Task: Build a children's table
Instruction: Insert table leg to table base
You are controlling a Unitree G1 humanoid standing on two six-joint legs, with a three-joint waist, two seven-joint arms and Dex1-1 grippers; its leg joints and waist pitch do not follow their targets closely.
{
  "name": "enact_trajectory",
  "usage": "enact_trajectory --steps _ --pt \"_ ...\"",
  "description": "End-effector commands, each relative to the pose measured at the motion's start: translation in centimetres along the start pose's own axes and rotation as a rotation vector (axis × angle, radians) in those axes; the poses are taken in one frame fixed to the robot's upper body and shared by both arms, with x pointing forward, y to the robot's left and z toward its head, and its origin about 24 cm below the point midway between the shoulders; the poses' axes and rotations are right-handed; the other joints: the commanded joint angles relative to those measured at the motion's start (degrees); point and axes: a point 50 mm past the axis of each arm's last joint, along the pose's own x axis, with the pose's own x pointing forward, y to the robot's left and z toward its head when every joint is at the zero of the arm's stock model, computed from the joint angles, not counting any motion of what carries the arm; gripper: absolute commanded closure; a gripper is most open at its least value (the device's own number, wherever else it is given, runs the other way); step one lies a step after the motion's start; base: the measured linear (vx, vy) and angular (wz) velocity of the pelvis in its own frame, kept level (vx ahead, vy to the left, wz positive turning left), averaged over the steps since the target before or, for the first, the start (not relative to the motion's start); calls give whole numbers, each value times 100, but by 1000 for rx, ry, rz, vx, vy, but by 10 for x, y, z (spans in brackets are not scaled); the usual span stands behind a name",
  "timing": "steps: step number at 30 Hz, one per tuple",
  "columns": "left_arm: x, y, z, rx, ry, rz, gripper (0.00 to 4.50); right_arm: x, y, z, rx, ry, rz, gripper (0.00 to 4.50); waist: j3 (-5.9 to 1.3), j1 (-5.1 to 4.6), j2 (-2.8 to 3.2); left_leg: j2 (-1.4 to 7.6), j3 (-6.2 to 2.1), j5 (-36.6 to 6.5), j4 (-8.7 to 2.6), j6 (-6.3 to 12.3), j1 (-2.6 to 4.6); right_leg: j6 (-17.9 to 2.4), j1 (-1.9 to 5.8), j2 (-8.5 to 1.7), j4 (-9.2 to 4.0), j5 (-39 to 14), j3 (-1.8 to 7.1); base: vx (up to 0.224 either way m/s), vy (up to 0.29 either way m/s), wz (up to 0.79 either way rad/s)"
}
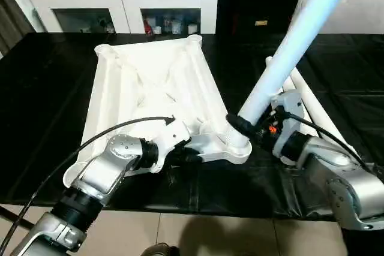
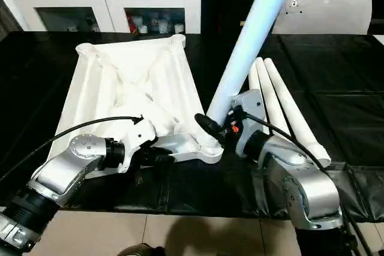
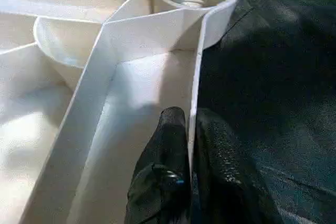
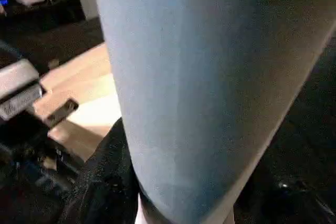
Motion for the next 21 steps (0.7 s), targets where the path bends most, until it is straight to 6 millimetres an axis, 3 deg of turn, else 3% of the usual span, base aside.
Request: enact_trajectory --steps 1,2,6,7,8,9,10,11,12,13,14,15,16,21 --pt "-3 2 -3 15 32 5 443 3 0 2 -32 -7 12 261 -367 15 -35 667 -355 -1884 -505 -291 190 -1194 110 -645 -487 -1078 327 0 0 0" --pt "-3 1 -4 38 36 -6 448 4 -1 -1 -30 22 24 261 -372 6 -69 661 -338 -1775 -492 -217 188 -1236 117 -645 -492 -976 331 0 0 0" --pt "-4 -2 -7 90 48 -15 450 8 -2 -6 -10 70 49 261 -374 20 -48 663 -334 -1573 -464 -78 176 -1283 136 -651 -485 -879 326 0 0 0" --pt "-5 -2 -8 99 36 -6 450 9 -2 -6 -5 68 52 261 -373 11 -92 665 -325 -1556 -469 -53 170 -1282 139 -642 -483 -873 324 0 0 0" --pt "-5 -2 -9 106 24 3 450 10 -3 -6 -5 66 54 261 -378 24 -59 673 -325 -1514 -459 -27 174 -1296 136 -660 -481 -871 324 0 0 0" --pt "-5 -2 -9 106 24 3 450 10 -3 -6 -5 66 54 261 -378 24 -59 673 -325 -1514 -459 -27 174 -1296 136 -660 -481 -871 324 0 0 0" --pt "-7 -2 -11 122 33 -4 450 12 -4 -5 -15 63 57 261 -380 13 -133 680 -316 -1486 -470 -12 176 -1297 136 -639 -477 -840 317 0 0 0" --pt "-10 -2 -12 111 33 -26 450 14 -5 -4 -20 60 58 261 -380 20 -92 673 -323 -1460 -464 -4 169 -1308 137 -653 -465 -866 316 0 0 0" --pt "-11 -1 -12 95 26 -35 450 15 -6 -4 -23 57 59 261 -379 14 -129 665 -315 -1457 -459 -7 176 -1317 128 -653 -456 -948 312 0 0 0" --pt "-13 0 -12 78 15 -41 450 15 -6 -3 -27 55 63 261 -366 17 -110 659 -300 -1517 -457 -38 189 -1311 100 -641 -478 -1072 315 0 0 0" --pt "-14 1 -11 67 2 -44 450 16 -6 -3 -34 57 71 261 -368 10 -167 662 -289 -1537 -455 -46 194 -1312 100 -642 -478 -1110 315 0 0 0" --pt "-15 3 -10 62 -7 -46 450 16 -7 -3 -39 59 80 261 -367 24 -146 667 -301 -1530 -456 -54 194 -1311 103 -651 -468 -1126 317 0 0 0" --pt "-16 4 -9 60 -15 -46 450 17 -5 -3 -44 68 102 261 -365 20 -188 673 -290 -1513 -463 -48 196 -1293 96 -642 -473 -1141 317 0 0 0" --pt "-21 12 -12 72 -7 -34 450 17 2 -8 -35 112 189 261 -351 32 -208 663 -289 -1504 -450 5 183 -1231 102 -674 -496 -1300 333 0 0 0"
